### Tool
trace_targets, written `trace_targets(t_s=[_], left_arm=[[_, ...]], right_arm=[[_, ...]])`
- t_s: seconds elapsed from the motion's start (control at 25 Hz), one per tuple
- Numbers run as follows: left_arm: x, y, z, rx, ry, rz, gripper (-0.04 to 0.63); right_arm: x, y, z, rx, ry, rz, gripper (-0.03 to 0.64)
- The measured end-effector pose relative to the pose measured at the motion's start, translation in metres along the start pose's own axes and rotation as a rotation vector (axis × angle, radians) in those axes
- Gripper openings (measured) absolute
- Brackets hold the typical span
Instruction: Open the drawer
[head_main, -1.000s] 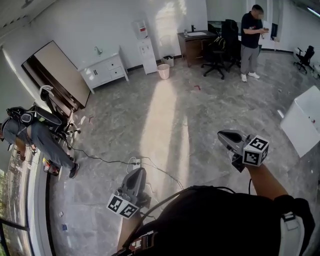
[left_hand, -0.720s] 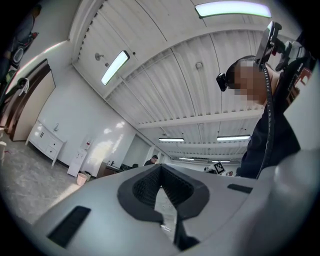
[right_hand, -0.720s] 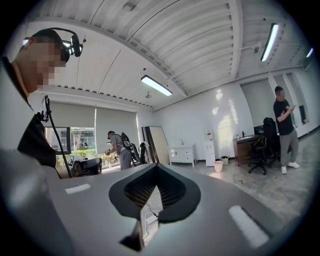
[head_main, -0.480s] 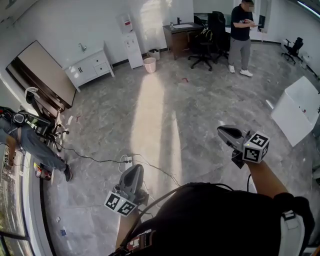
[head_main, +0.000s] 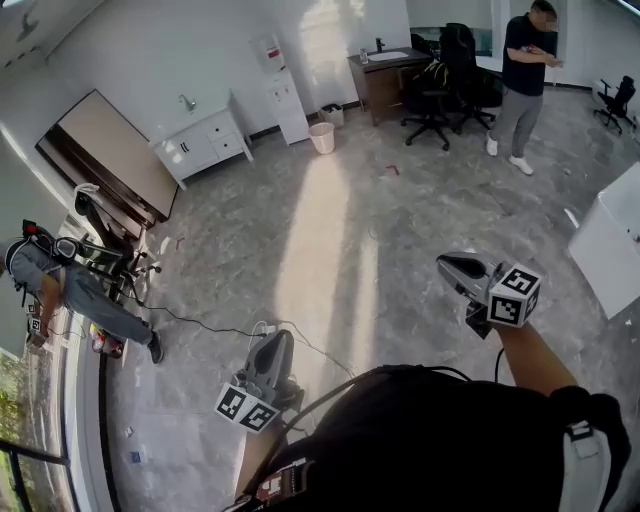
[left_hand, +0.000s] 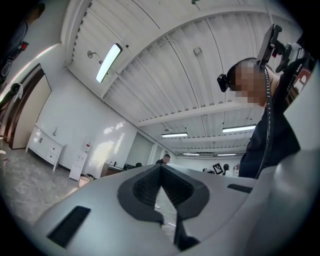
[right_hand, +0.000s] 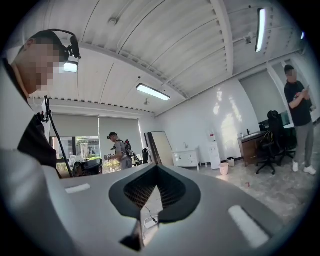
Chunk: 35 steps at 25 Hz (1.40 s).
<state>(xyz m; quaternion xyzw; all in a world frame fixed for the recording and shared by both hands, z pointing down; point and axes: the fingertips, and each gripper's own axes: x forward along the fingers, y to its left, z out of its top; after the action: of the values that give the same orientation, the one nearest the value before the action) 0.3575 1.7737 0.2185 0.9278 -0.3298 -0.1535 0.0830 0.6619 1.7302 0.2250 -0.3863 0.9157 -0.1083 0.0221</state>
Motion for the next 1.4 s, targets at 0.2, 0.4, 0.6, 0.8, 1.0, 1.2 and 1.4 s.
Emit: trace_targets(t_s=[0.2,0.4,0.6,0.8,1.0,1.2,1.4], left_arm=[[0.081,-0.025,-0.014,-0.005,-0.022,0.015,0.000],[0.138,-0.047,-0.044,-0.003,-0.012,0.014,0.000],[0.172,-0.043,-0.051,-0.005,-0.001,0.014,0.000],[0.194,-0.024,-0.062,-0.022,0.005,-0.004,0.000],[0.217,0.020,-0.061,-0.039,0.013,-0.043,0.000],[0.241,0.106,-0.044,-0.061,-0.001,-0.099,0.000],[0.241,0.189,-0.010,-0.031,0.011,-0.166,0.000]], right_arm=[[-0.029,-0.079,0.025,-0.005,-0.011,0.026,-0.005],[-0.056,-0.139,0.027,0.002,-0.019,0.036,-0.005],[-0.061,-0.172,0.029,0.009,-0.016,0.032,-0.005],[-0.052,-0.195,0.024,0.010,-0.008,0.009,-0.005],[-0.018,-0.215,0.029,0.001,0.004,-0.027,-0.005],[0.054,-0.233,0.046,-0.030,-0.006,-0.079,-0.005],[0.145,-0.226,0.057,-0.036,-0.028,-0.099,-0.005]])
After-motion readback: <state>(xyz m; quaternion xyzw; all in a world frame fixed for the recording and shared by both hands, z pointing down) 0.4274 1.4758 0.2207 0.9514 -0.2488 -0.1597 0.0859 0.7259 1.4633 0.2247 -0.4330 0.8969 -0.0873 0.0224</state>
